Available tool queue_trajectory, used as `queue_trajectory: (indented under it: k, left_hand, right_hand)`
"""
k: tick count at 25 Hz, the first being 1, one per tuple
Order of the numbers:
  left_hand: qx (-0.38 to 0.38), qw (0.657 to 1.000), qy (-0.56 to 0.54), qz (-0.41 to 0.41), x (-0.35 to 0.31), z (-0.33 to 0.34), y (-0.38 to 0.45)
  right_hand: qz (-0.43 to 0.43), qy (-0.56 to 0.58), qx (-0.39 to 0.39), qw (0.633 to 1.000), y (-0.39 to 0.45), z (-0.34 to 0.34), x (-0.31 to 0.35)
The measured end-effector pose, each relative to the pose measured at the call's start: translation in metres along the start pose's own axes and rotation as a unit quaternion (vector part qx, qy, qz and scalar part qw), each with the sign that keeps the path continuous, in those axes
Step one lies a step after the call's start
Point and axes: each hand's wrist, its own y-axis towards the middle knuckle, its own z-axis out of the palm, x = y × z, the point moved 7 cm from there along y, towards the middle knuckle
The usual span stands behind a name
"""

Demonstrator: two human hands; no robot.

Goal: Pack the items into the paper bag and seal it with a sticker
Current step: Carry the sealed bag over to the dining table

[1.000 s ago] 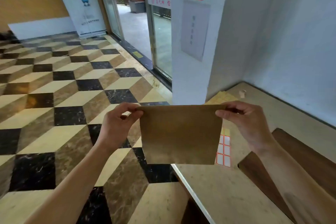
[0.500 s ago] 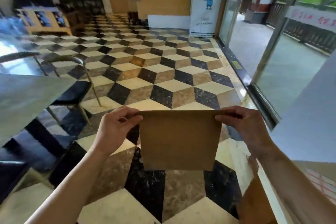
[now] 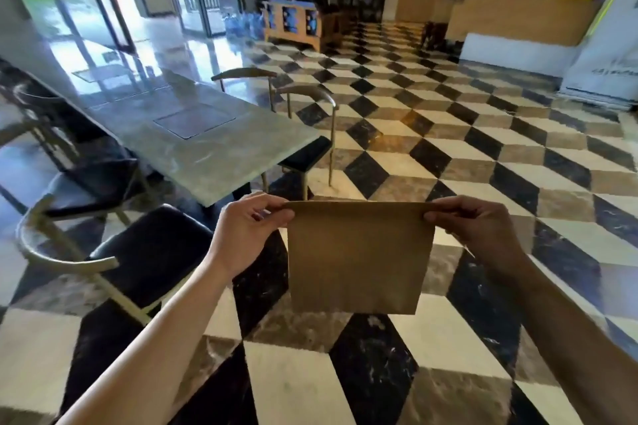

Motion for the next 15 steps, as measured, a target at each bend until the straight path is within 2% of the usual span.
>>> queue_trajectory:
  k: [7, 15]
  left_hand:
    - [-0.086, 0.993, 0.075, -0.032, 0.056, -0.047, 0.046]
    - [-0.169, 0.971, 0.156, -0.061, 0.101, -0.054, 0.128]
  right_hand:
    - [-0.028, 0.025, 0.099, 0.994, 0.121, 0.088, -0.015]
    - [-0.056, 0.043, 0.182, 0.981, 0.267, 0.145, -0.031]
